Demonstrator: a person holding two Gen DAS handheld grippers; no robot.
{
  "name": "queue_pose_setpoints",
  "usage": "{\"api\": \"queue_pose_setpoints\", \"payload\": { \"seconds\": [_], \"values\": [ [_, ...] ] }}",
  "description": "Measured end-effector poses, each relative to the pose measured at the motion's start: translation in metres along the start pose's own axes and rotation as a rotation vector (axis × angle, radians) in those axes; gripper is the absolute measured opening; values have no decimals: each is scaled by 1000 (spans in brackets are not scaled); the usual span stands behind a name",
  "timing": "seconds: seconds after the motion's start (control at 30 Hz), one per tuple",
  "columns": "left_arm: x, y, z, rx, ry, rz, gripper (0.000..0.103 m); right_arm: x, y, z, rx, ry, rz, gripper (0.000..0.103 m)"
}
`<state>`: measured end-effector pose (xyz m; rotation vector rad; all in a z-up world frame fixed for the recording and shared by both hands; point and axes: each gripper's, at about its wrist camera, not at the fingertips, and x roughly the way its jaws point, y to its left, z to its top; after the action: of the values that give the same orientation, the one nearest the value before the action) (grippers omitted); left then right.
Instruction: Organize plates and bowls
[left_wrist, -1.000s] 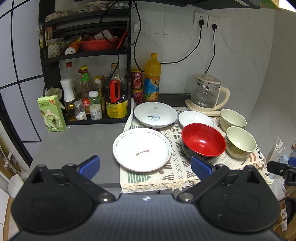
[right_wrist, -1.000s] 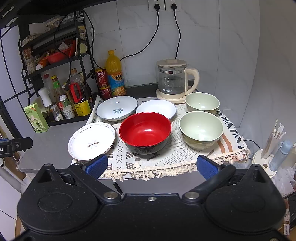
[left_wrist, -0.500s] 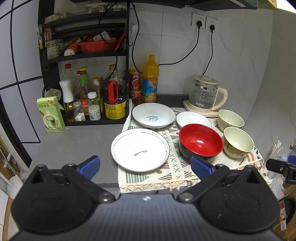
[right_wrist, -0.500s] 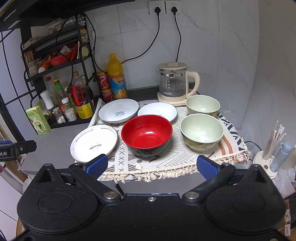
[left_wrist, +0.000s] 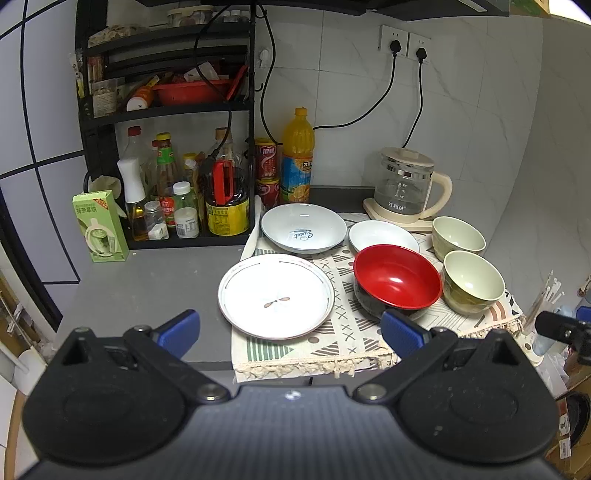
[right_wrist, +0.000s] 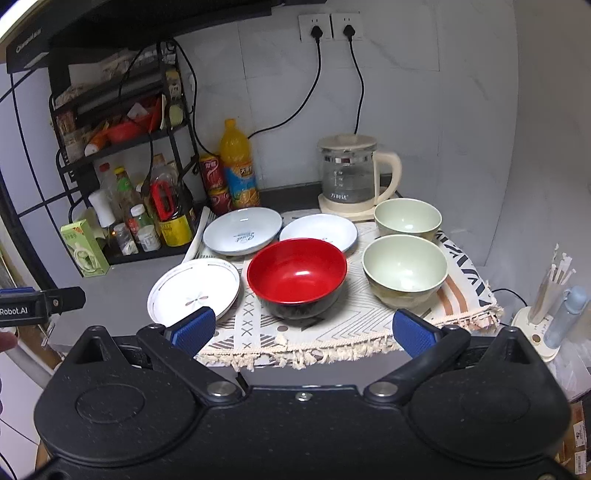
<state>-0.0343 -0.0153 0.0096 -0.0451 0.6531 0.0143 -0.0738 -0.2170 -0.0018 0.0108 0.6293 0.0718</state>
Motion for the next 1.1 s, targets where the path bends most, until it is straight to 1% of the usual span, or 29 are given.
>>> {"api": "queue_pose_setpoints", "payload": {
  "seconds": [0.17,0.3,0.43,0.6,0.7,0.87,0.93,1.03,1.1],
  "values": [
    [2,-2,0,-9,25,9,103,7,-3,0,8,13,8,103],
    [9,-8,5,6,32,15,103,12,-8,1,23,28,24,103],
    [23,-14,12,1,52,6,103,22,-18,3,47,45,24,103],
    [50,-29,23,15,73,-9,103,37,-35,8,73,55,14,101],
    [70,-41,30,26,86,-33,102,50,-48,13,87,72,-9,94],
    [101,-66,45,57,93,-74,102,69,-71,22,117,89,-16,92],
    [115,-76,52,56,107,-101,102,79,-81,26,132,99,-24,86],
    [132,-92,60,64,109,-136,102,89,-92,32,128,103,-53,85],
    [145,-103,66,79,114,-149,102,97,-99,36,129,108,-51,85]
  ]
}}
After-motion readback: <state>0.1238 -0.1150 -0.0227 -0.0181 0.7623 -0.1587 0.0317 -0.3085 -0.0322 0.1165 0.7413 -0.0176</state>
